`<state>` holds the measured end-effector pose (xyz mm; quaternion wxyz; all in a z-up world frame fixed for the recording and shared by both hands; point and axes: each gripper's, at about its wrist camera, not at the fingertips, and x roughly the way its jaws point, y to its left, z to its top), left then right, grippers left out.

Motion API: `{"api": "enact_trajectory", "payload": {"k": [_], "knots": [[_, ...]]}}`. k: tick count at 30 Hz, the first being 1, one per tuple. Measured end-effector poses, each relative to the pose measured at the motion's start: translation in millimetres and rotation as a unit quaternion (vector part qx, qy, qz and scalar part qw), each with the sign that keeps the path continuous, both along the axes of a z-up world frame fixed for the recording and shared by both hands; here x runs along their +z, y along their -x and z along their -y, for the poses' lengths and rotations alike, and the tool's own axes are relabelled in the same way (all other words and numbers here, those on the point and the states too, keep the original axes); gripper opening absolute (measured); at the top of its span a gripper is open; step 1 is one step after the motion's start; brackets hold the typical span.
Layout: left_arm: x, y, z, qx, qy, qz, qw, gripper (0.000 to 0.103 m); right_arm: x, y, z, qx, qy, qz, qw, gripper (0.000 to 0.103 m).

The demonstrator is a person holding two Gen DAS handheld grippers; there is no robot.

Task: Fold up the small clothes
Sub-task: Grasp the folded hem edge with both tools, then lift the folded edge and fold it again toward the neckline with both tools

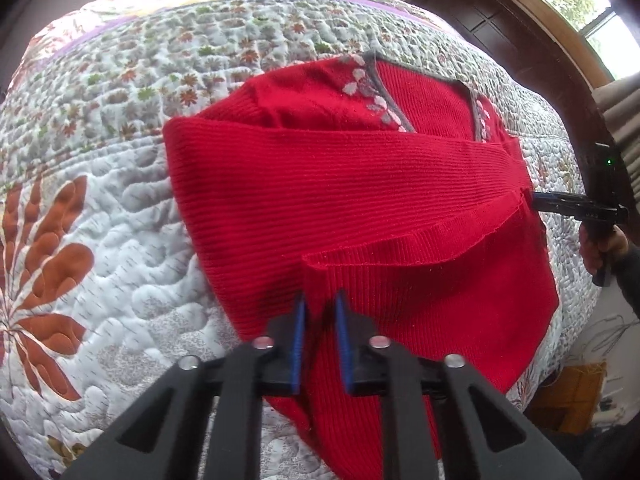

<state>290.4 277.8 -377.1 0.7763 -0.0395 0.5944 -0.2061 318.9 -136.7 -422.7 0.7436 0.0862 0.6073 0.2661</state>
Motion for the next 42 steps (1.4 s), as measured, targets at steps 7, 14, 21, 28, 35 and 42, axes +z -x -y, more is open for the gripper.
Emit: {"api": "enact_trajectory", "payload": {"k": [7, 14, 21, 28, 35, 42], "knots": [[12, -6, 12, -0.025, -0.026, 0.012, 0.9993, 0.003, 5, -1, -2, 0.011, 0.003, 0.000, 1.000, 0.004], [19, -6, 23, -0.028, -0.033, 0.006, 0.9991, 0.003, 18, 1, 2, -0.003, -0.013, 0.010, 1.000, 0.003], [28, -1, 20, -0.017, -0.035, 0.010, 0.9992, 0.003, 28, 3, 9, -0.014, -0.019, 0.024, 0.999, 0.003], [39, 6, 15, -0.002, -0.026, 0.019, 0.9995, 0.003, 42, 7, 8, -0.013, -0.025, 0.042, 0.999, 0.002], [41, 8, 11, 0.006, -0.029, 0.019, 0.9994, 0.003, 36, 5, 11, -0.020, -0.018, 0.044, 0.999, 0.002], [60, 14, 3, 0.026, -0.022, 0.031, 0.9989, 0.003, 54, 8, 14, -0.033, -0.023, 0.056, 0.998, 0.002]]}}
